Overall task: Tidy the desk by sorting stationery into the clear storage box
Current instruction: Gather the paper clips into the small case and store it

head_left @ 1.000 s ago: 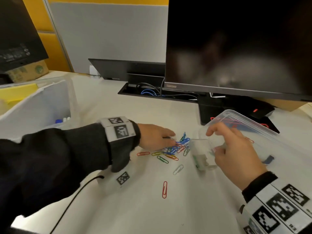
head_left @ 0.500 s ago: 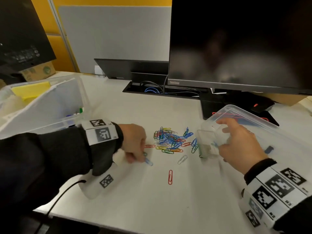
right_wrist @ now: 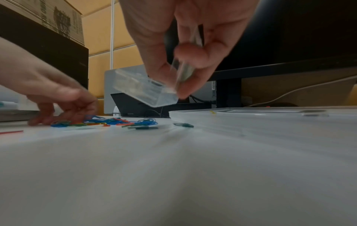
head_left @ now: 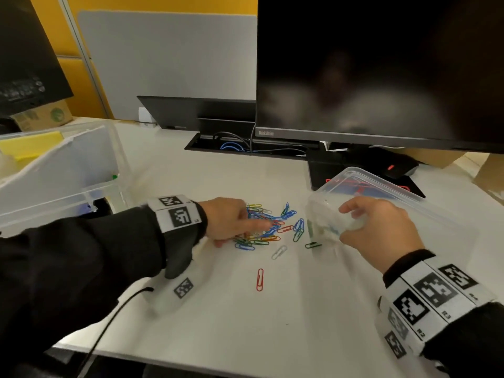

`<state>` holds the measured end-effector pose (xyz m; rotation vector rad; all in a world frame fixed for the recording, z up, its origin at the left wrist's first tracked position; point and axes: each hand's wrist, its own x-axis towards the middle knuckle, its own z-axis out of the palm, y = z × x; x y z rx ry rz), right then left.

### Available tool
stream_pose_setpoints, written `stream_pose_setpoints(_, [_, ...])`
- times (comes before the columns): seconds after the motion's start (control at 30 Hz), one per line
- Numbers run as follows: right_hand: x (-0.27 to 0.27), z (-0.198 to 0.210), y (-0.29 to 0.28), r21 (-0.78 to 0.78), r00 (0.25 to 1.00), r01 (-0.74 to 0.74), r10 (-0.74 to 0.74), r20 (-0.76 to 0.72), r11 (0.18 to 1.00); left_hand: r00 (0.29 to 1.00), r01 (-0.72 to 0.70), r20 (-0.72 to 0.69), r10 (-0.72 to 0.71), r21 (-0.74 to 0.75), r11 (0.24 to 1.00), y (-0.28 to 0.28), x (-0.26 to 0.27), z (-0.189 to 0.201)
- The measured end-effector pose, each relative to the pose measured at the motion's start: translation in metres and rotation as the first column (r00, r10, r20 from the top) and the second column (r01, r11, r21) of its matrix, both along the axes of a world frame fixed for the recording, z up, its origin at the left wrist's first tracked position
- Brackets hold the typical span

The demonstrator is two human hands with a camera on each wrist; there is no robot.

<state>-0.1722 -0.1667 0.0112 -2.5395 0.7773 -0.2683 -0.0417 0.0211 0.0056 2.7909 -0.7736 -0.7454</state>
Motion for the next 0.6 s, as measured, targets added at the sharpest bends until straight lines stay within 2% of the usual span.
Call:
stream_pose_setpoints(0.07, [-0.002, 0.000, -0.001, -0.033, 1.000, 0.001, -0.001, -0.001, 0.999, 0.997, -0.058, 0.046, 0.064, -0.126, 0.990, -0.013, 0.000, 0.002])
stream_pose_setpoints(0.13, [-0.005, -0.001, -0.002, -0.056, 1.000, 0.005, -0.005, 0.007, 0.998, 0.990, -0.041, 0.127, 0.065, -0.183, 0.982, -0.018, 0.008, 0.002])
stream_pose_setpoints(0.2, [-0.006, -0.003, -0.003, -0.068, 0.999, 0.001, 0.001, 0.036, 0.998, 0.994, 0.062, 0.094, -0.048, -0.148, 0.987, -0.020, 0.016, -0.002])
stream_pose_setpoints(0.3, [-0.006, -0.005, -0.004, -0.074, 0.998, -0.025, 0.028, 0.051, 0.997, 0.964, 0.265, 0.014, -0.265, -0.003, 0.964, -0.021, 0.016, -0.006])
stream_pose_setpoints(0.4, [-0.005, -0.005, -0.003, -0.064, 0.996, -0.071, 0.075, 0.056, 0.995, 0.914, 0.399, 0.064, -0.402, 0.044, 0.916, -0.021, 0.009, -0.011])
stream_pose_setpoints(0.47, [-0.005, -0.005, -0.002, -0.043, 0.994, -0.082, 0.085, 0.075, 0.996, 0.898, 0.427, 0.117, -0.424, 0.007, 0.904, -0.016, 0.007, -0.014])
stream_pose_setpoints(0.6, [-0.004, -0.005, -0.003, -0.031, 0.991, -0.085, 0.088, 0.099, 0.996, 0.923, 0.381, 0.124, -0.364, -0.172, 0.908, -0.008, 0.009, -0.014])
